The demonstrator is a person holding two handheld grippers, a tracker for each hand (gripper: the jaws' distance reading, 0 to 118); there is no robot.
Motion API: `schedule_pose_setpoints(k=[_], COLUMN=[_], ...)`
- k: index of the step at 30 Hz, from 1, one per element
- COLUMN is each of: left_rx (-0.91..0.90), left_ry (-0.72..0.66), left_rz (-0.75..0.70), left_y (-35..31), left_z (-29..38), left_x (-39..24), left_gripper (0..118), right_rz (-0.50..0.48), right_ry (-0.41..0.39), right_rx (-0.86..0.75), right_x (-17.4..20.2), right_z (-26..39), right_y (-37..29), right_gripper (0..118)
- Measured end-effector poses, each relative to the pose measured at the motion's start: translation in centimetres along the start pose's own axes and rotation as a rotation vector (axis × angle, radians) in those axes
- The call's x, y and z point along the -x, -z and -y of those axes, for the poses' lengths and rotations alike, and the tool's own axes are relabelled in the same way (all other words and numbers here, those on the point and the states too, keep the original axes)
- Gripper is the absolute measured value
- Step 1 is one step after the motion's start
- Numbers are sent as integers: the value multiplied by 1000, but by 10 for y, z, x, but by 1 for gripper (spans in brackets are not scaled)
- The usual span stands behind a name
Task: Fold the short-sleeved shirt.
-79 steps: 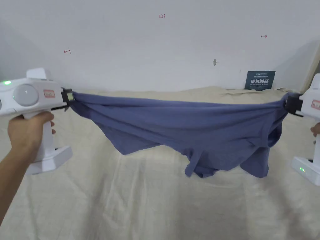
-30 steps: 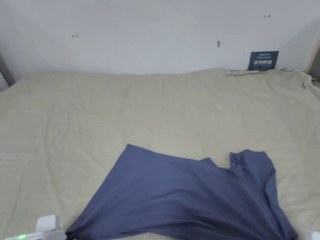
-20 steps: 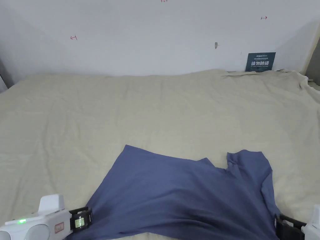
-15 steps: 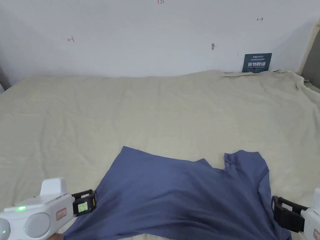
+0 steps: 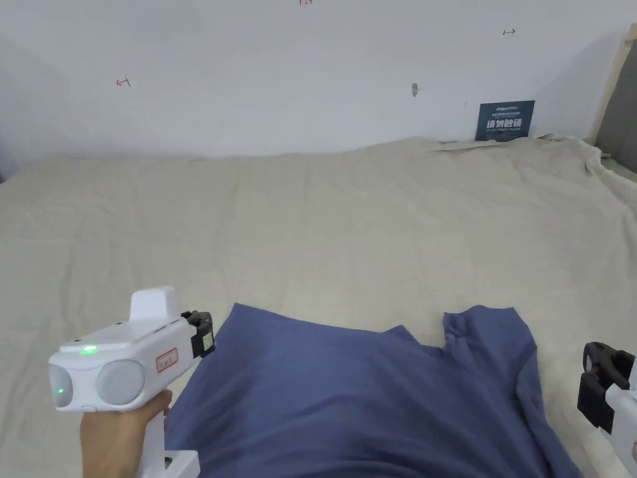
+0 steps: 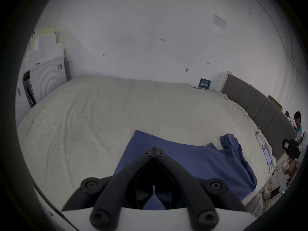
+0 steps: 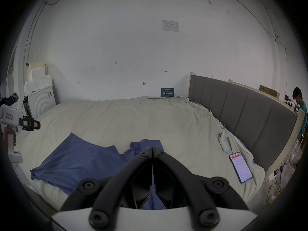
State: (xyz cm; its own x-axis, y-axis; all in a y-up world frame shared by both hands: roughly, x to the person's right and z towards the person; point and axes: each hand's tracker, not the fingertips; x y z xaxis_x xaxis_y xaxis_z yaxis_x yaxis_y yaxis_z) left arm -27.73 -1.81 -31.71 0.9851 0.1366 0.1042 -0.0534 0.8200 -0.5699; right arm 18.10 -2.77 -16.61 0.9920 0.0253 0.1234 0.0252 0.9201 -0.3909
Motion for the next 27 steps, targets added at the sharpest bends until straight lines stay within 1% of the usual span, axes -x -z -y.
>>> schedule_pose_setpoints(k=[2,7,8,9,10,11,12,13,14,15,18,20,22,23,25,27], left_rx=[31,125,154,151,165,218,259,274,279,297,315,387,433,445,476,505], left_ry=[0,51,52,52,52,40,38,35,43,60,90,98,101,110,129,128], left_rz=[13,16,18,18,19,7,11,-1,-16,-28,-76,-97,-106,-119,-137,-121], left_y=[25,99,116,130,143,159,174,185,198,209,238,256,270,274,282,286], left_z=[-11,-37,-42,-46,-50,-53,-56,-57,-56,-55,-49,-43,-36,-31,-24,-17], left_x=[1,7,10,12,14,18,21,23,24,25,28,30,32,31,30,31], left_gripper=[0,0,3,14,29,51,78,92,99,101,101,101,99,96,74,57], right_rz=[3,12,16,21,23,27,30,31,32,35,44,50,55,56,57,57], right_ry=[8,23,22,20,19,19,21,21,23,24,25,29,31,35,40,42], right_rx=[2,22,28,34,39,47,54,61,69,75,94,110,122,126,137,146], right_x=[0,-3,-3,-1,-1,-1,-1,1,2,2,4,4,3,3,2,1], right_z=[-3,-7,-7,-9,-9,-8,-7,-8,-8,-7,-6,-3,0,1,2,2], right_y=[6,25,30,33,36,41,45,48,51,55,63,68,72,74,76,77], right_gripper=[0,0,0,0,0,0,0,0,0,0,0,0,0,0,0,0])
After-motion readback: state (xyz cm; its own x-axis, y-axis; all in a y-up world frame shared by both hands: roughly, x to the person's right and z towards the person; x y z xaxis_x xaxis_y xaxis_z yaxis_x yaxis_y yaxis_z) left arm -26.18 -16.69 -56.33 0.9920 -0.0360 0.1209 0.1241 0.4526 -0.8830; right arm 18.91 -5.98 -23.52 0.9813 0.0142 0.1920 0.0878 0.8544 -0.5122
